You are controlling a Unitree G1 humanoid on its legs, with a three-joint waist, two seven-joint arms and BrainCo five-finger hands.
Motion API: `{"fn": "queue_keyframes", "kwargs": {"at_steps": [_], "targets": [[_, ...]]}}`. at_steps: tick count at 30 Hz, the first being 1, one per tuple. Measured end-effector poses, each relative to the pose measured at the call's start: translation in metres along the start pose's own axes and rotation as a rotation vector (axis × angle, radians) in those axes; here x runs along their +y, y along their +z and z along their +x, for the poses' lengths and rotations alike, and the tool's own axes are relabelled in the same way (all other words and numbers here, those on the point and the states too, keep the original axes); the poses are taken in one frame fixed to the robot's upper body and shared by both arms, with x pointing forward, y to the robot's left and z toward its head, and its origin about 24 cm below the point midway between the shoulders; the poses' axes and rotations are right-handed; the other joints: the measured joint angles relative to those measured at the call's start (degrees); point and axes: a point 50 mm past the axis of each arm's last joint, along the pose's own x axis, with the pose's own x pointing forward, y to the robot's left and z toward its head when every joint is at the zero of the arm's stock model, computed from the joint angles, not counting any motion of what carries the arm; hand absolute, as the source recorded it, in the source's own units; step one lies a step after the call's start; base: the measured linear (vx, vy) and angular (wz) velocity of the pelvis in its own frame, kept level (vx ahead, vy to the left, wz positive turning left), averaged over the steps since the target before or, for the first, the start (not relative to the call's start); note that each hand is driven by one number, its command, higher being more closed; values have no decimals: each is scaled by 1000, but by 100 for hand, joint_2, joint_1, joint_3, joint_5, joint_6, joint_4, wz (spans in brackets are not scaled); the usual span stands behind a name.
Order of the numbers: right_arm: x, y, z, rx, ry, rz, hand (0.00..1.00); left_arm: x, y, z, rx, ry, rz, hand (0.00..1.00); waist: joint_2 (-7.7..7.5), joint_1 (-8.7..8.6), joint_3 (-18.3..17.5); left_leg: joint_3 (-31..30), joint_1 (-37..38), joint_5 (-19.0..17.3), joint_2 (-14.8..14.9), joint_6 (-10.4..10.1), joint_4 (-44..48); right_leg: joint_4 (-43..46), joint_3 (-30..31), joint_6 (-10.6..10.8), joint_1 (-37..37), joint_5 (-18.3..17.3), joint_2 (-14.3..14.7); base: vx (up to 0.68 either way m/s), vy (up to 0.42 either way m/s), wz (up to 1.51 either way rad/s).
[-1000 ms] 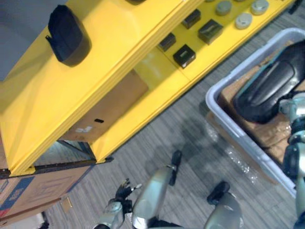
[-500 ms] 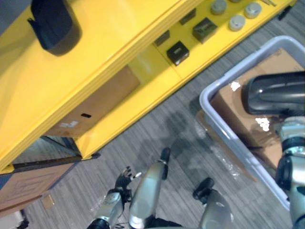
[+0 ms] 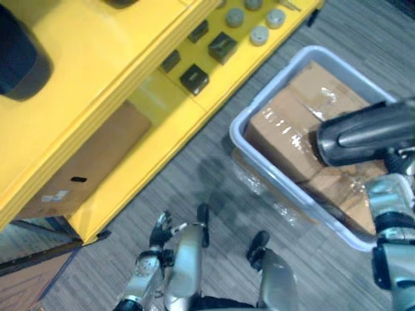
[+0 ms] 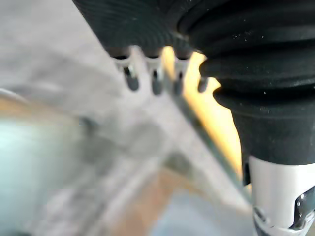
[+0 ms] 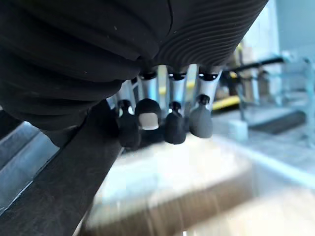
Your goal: Walk over and take plastic housings, then place them on the shelf
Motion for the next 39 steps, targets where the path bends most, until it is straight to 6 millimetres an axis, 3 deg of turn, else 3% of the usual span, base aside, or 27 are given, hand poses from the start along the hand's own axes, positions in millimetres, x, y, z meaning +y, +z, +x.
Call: {"fn": "queue_keyframes", "kwargs": {"at_steps": [1, 6, 10, 14, 17, 19, 23, 29, 39], "targets": [[1, 4, -3, -36, -13, -7, 100, -6, 14, 3, -61, -14, 16, 0, -82, -15, -45, 66, 94, 46, 0, -14, -107, -50, 73, -12, 9, 25, 7, 45, -15, -18], [-5, 19, -8, -142, -80, 20, 100, -28, 63, 19, -251, -92, 96, 0, -208, -219, -113, 224, 377, 150, 1, -42, -377, -301, 177, -19, 193, 156, 43, 28, -5, -12], [-4, 32, -18, -245, -109, 55, 100, -27, 99, 34, -385, -42, 262, 0, -331, -333, -210, 376, 494, 193, 53, -39, -491, -499, 383, -56, 226, 338, 159, -11, -1, -25], [2, 49, -36, -404, -107, 65, 100, -9, 132, 59, -465, 156, 409, 0, -595, -490, -435, 575, 665, 259, 87, -46, -694, -743, 575, -37, 292, 477, 218, -32, 7, -21], [-2, 62, -47, -524, -125, 78, 100, 1, 153, 66, -519, 217, 442, 0, -725, -630, -551, 660, 713, 312, 87, -38, -900, -897, 616, -36, 295, 578, 243, -51, 12, -12], [-4, 68, -52, -589, -136, 77, 100, 0, 164, 68, -550, 215, 432, 0, -785, -636, -630, 816, 810, 325, 90, -31, -1048, -994, 721, -25, 296, 644, 256, -27, 22, -22], [-6, 77, -65, -728, -127, 39, 100, -8, 163, 73, -459, 86, 245, 0, -818, -756, -954, 952, 979, 386, 43, -35, -1255, -1101, 803, -10, 388, 673, 204, 30, 34, -12], [-7, 92, -76, -910, -78, -28, 100, -29, 155, 76, -350, -139, 124, 0, -804, -908, -1129, 1100, 1270, 406, 27, -59, -1319, -1190, 894, -5, 589, 679, 204, 65, 20, -7], [-3, 97, -83, -1082, 37, -160, 100, -66, 156, 73, -245, -441, 47, 0, -559, -965, -1372, 1152, 1434, 584, -95, -30, -1747, -1326, 961, 8, 589, 776, 194, -3, 8, -2]]}}
